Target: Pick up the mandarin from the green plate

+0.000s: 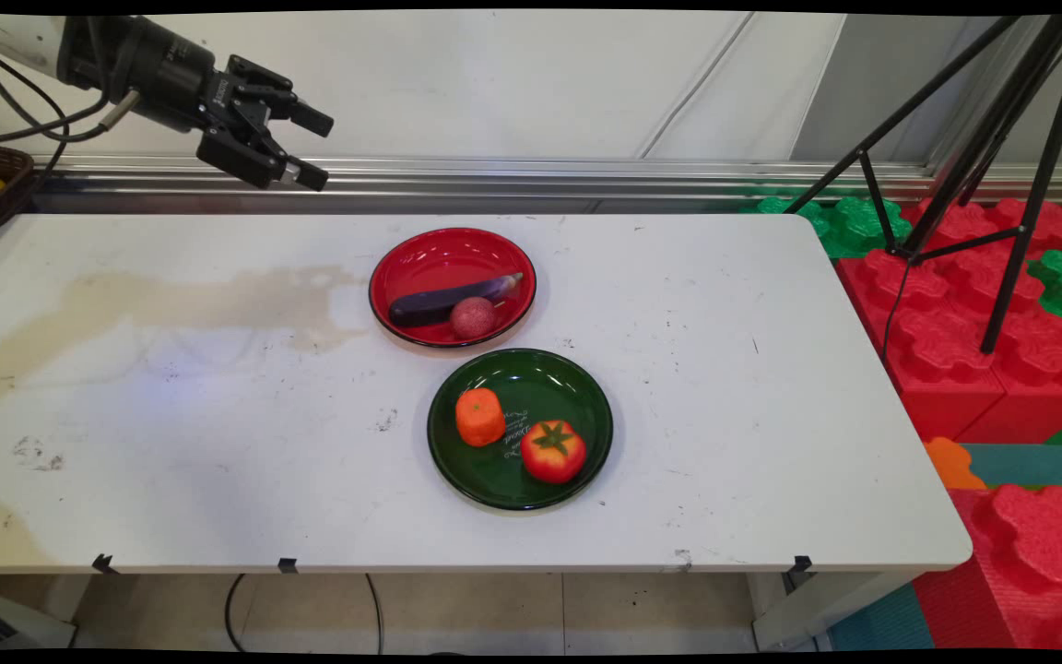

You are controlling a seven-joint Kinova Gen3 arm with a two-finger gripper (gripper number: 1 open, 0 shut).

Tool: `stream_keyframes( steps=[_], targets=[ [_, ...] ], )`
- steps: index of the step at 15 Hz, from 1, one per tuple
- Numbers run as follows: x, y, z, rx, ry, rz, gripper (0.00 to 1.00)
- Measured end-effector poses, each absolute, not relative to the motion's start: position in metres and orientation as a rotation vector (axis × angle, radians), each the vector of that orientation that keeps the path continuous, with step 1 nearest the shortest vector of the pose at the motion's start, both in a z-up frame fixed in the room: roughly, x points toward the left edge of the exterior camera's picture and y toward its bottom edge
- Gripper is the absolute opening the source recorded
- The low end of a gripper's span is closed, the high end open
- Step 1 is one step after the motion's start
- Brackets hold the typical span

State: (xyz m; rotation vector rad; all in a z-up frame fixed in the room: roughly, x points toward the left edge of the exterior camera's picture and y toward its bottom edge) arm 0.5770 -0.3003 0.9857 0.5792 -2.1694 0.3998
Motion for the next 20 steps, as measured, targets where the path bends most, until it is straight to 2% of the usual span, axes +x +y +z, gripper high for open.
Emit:
stream_keyframes(
  steps=[11, 20],
  targets=[
    [0.513, -0.294, 0.952, 0.488, -2.25, 0.356, 1.0],
    [0.464, -0.307, 0.901, 0.481, -2.346, 0.318, 1.0]
  ],
)
